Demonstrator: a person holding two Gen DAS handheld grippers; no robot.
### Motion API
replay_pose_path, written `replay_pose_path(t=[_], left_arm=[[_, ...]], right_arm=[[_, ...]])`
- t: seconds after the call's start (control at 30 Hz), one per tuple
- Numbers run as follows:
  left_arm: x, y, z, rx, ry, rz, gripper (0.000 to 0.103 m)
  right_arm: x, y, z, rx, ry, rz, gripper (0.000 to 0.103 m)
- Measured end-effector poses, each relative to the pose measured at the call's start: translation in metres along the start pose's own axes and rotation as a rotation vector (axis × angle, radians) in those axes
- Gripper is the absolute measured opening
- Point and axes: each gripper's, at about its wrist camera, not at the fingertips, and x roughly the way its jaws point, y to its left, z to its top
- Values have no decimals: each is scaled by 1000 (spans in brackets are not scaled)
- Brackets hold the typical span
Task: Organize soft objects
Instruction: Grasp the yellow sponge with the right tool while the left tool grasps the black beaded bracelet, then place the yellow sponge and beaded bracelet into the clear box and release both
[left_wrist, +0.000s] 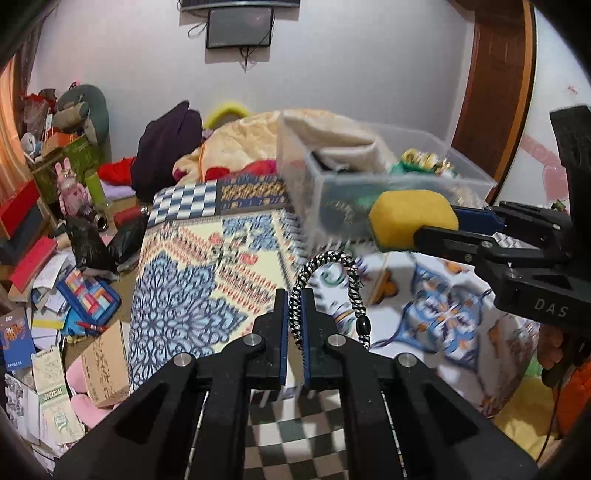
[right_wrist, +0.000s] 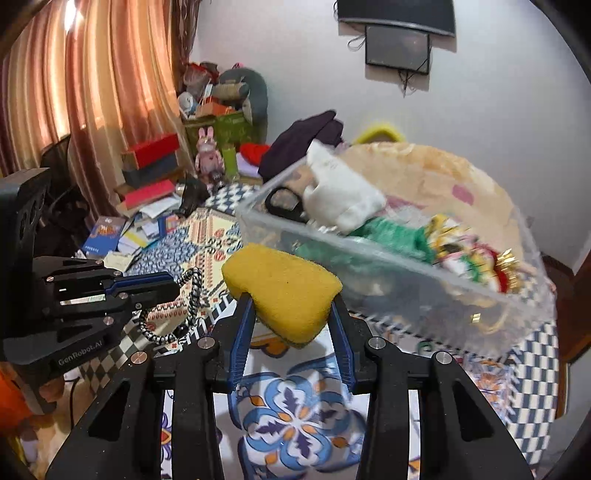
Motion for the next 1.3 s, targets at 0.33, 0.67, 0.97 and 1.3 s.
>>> replay_pose_path(t=[0.33,0.67,0.97,1.3], left_arm=[[-23,-26,45,2,-130,-33,5],[-13,-43,93,-10,-204,-39,5],[30,-51,114,-50,-159,-70,5],[77,-69,112,-15,-81,-66,5]], right_arm=[[-43,-23,13,58,-141,-63,37],[-64,-61,27,95,-207,-173,37],[-35,-73,22,125,-147,-162,37],[-7,-88,11,169,-62,-144,39]])
